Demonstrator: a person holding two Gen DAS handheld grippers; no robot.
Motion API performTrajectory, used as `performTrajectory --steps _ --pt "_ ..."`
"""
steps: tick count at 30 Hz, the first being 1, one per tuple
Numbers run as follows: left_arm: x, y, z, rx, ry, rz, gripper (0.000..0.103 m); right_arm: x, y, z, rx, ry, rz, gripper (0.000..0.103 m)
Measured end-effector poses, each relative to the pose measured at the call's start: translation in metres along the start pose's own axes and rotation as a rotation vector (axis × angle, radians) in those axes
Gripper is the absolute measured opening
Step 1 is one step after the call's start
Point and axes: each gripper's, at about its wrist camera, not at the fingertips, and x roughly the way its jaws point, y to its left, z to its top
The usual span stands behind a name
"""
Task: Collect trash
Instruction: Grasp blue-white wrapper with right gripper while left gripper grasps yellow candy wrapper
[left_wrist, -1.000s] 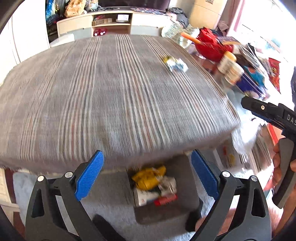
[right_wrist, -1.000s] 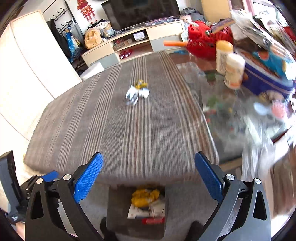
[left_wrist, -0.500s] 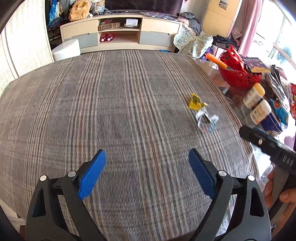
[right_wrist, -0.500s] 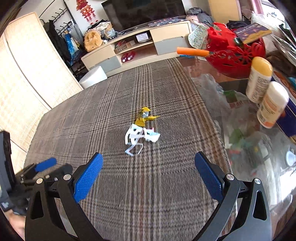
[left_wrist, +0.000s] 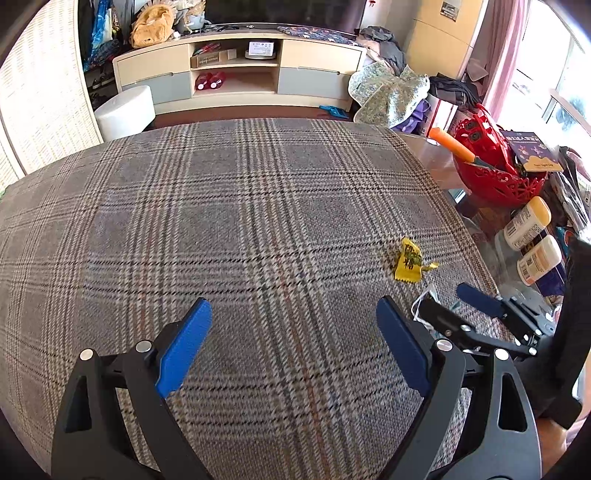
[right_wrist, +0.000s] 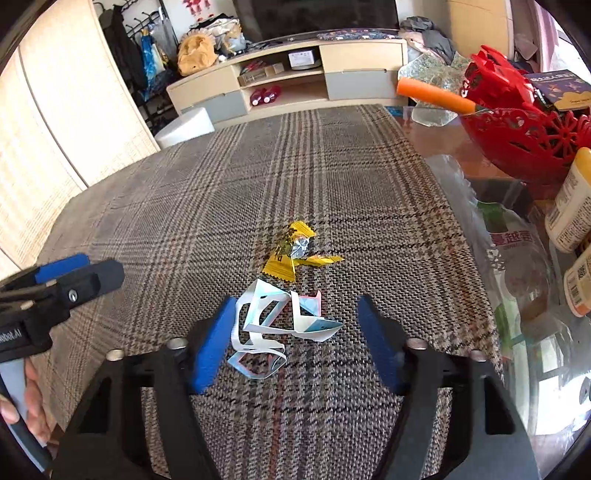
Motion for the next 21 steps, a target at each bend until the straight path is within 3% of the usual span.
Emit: performTrajectory --steps 2,3,5,11,14,17,21 --pt "0.005 -0.006 0.005 0.005 0.000 -0.009 0.085 0.002 -0.002 -0.001 -0.005 0.004 -0.004 0.035" --pt "0.008 -0.009 0.007 0.006 0.000 -0.014 0.085 0.001 -0.004 -0.002 -0.012 -0.003 -0.016 0.022" --pt "0.014 -0.017 0.010 0.010 0.002 -0.031 0.086 -0.005 -0.013 -0.005 0.003 -0.002 0.015 0.015" --pt "0.035 -0.047 0.013 0.054 0.023 -0.078 0.083 -0.029 -0.039 -0.008 0.017 0.020 0.042 0.013" --pt "0.050 -0.064 0.015 0.070 0.039 -0.122 0.064 -0.038 -0.049 -0.009 0.035 0.027 0.058 0.013" --pt "0.062 -0.078 0.017 0.091 0.053 -0.150 0.051 -0.042 -0.052 -0.013 0.027 0.037 0.065 0.013" --pt "0.074 -0.095 0.018 0.126 0.067 -0.151 0.043 -0.043 -0.053 -0.019 0.017 0.046 0.072 0.013"
